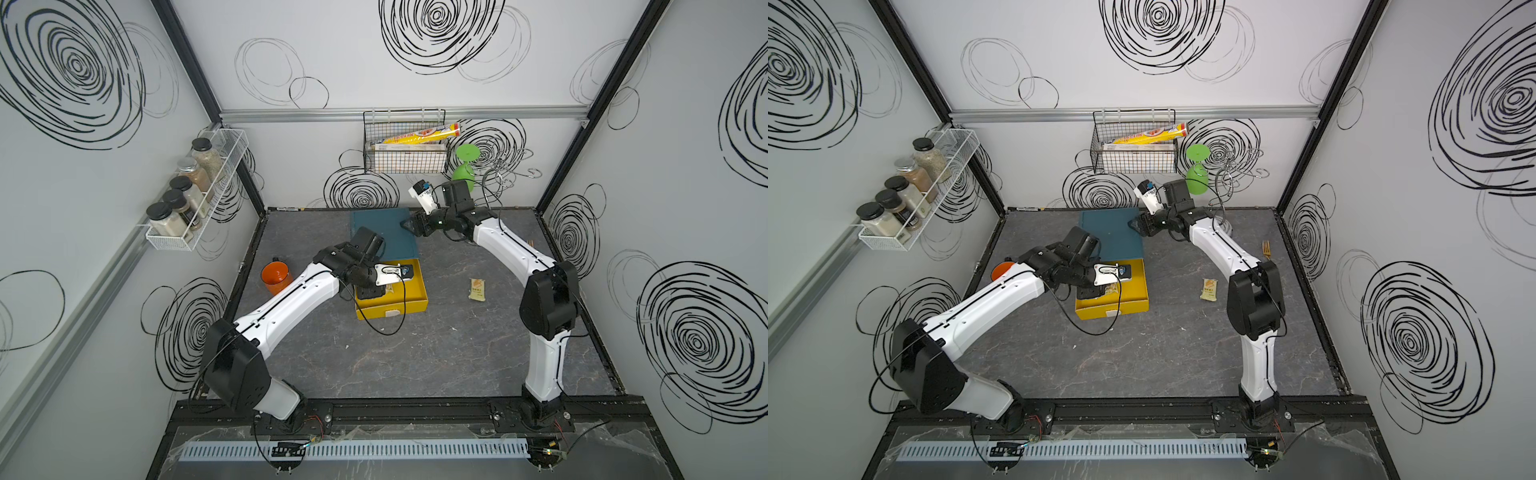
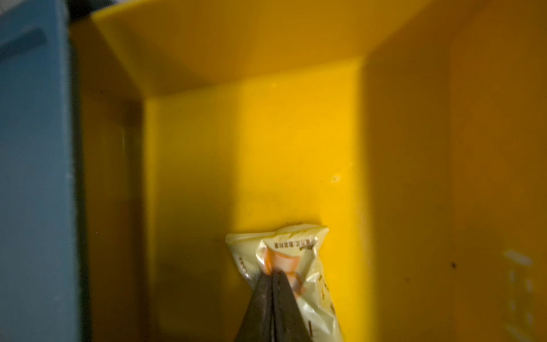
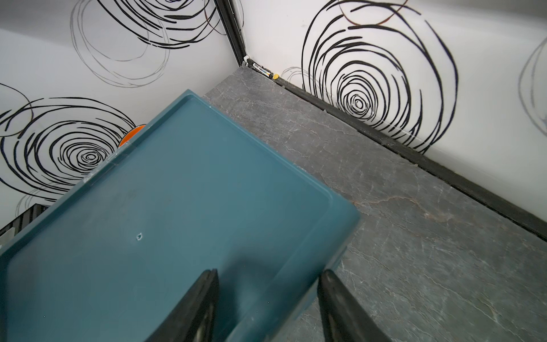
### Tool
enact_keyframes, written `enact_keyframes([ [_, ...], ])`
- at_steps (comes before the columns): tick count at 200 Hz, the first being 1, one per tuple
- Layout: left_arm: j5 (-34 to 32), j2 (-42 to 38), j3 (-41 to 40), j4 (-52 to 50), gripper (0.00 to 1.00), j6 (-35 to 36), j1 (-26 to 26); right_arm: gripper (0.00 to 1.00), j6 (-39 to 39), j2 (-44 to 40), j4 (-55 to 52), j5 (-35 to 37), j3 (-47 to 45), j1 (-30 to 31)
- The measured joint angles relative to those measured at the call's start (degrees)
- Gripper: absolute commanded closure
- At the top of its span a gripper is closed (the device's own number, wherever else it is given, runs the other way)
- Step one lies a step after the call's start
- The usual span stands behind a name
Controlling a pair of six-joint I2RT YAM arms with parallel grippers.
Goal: Take the cookies out of the drawer
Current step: Pick up the cookie from the drawer.
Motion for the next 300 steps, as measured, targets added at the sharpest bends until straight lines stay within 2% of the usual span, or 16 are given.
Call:
enact_keyframes([
  [32,-0.1,0.0,0.2,0.2,1.00,-0.3,-0.2,0.43,0.3,0.0,0.3,0.0,-0.2,0.0],
  [158,0.3,-3.9,6.2,-0.9,1.00,-0.8,-1.2,0.43,1.1,-0.2,1.3,0.3,-0.8,0.0],
  [207,0.6,-5.0,13.1,-3.1,1.00,-2.3,-2.5,0.44,1.1,-0.3,1.5,0.7,-1.0,0.0],
  [241,0.3,-9.2,15.8,-2.8,1.00,-4.5,-2.4,0.43,1.1,-0.3,1.4,1.0,-0.9,0.0],
  [262,0.2,-13.1,15.6,-2.0,1.00,-6.9,1.2,0.44,1.1,-0.3,1.4,1.2,-0.8,0.0],
  [300,-1.2,-18.9,11.2,5.0,1.00,-13.3,16.5,0.44,1.1,-0.3,1.4,1.5,-0.8,0.0],
])
